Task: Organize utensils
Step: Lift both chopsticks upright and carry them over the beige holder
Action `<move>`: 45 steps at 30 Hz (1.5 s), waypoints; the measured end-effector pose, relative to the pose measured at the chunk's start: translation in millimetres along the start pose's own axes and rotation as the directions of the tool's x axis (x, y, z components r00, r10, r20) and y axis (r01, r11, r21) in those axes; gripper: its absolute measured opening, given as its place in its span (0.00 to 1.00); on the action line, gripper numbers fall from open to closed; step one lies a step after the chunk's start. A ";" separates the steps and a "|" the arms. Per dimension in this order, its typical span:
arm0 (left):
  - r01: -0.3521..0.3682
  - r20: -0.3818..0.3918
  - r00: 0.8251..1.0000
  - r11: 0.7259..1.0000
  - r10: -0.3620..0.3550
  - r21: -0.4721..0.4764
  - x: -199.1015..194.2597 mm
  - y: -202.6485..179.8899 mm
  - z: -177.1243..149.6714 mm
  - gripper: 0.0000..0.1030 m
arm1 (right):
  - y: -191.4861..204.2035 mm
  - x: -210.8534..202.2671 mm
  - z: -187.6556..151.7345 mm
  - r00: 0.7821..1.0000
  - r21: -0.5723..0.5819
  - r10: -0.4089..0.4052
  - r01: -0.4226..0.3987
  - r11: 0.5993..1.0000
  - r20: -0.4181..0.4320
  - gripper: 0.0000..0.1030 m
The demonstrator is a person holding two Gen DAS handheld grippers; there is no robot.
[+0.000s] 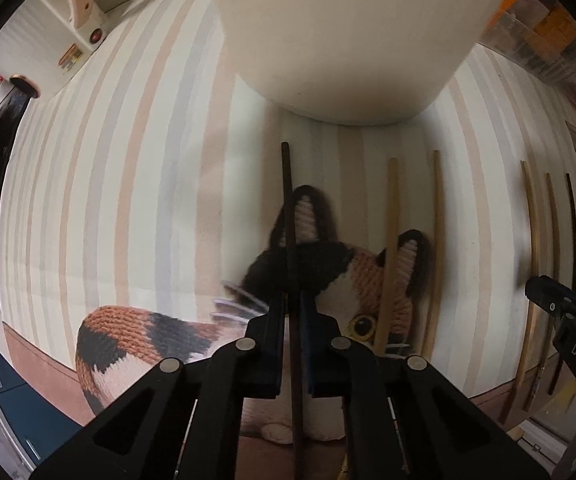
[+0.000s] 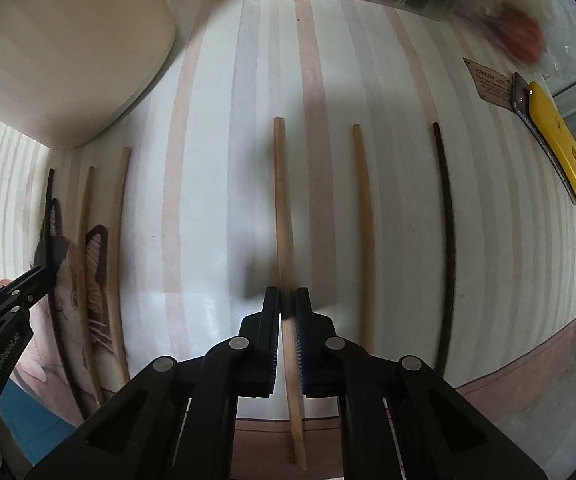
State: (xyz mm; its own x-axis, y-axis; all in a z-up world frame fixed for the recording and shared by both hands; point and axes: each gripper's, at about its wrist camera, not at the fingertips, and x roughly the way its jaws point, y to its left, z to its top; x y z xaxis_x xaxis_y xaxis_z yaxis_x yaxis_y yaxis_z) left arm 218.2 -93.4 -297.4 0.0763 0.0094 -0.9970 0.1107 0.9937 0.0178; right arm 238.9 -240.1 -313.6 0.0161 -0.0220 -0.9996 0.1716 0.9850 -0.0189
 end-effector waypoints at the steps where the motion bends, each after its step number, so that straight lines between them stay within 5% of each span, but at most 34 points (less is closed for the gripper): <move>1: -0.001 -0.002 1.000 1.000 0.001 -0.005 -0.9 1.7 -0.5 0.05 | 2.6 1.0 -0.5 1.000 0.001 0.013 -0.013 1.000 -0.002 0.08; 6: -0.002 -0.010 1.000 1.000 0.002 -0.027 -0.4 14.6 -2.6 0.05 | 14.3 6.2 -4.0 0.992 0.025 0.117 -0.116 0.993 -0.036 0.08; 13: 0.000 -0.011 1.000 1.000 -0.001 -0.017 1.3 14.3 -3.2 0.05 | 13.7 11.6 14.9 0.991 0.041 0.120 -0.118 0.992 -0.051 0.08; 32: 0.017 -0.013 1.000 1.000 -0.017 0.003 4.2 24.2 6.9 0.05 | 75.9 11.5 7.3 0.999 -0.088 -0.032 0.029 0.996 -0.030 0.07; 45: 0.006 -0.012 1.000 1.000 -0.005 0.027 7.9 18.9 12.6 0.04 | 49.7 3.5 21.4 0.999 -0.048 -0.024 0.022 0.999 -0.031 0.08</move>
State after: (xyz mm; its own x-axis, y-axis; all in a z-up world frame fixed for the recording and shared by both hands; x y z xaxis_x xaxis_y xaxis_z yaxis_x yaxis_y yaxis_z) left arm 233.3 -75.9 -304.0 0.0636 0.0054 -0.9980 0.1376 0.9904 0.0141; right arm 268.6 -194.9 -317.6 -0.0185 -0.0402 -0.9990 0.1248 0.9913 -0.0422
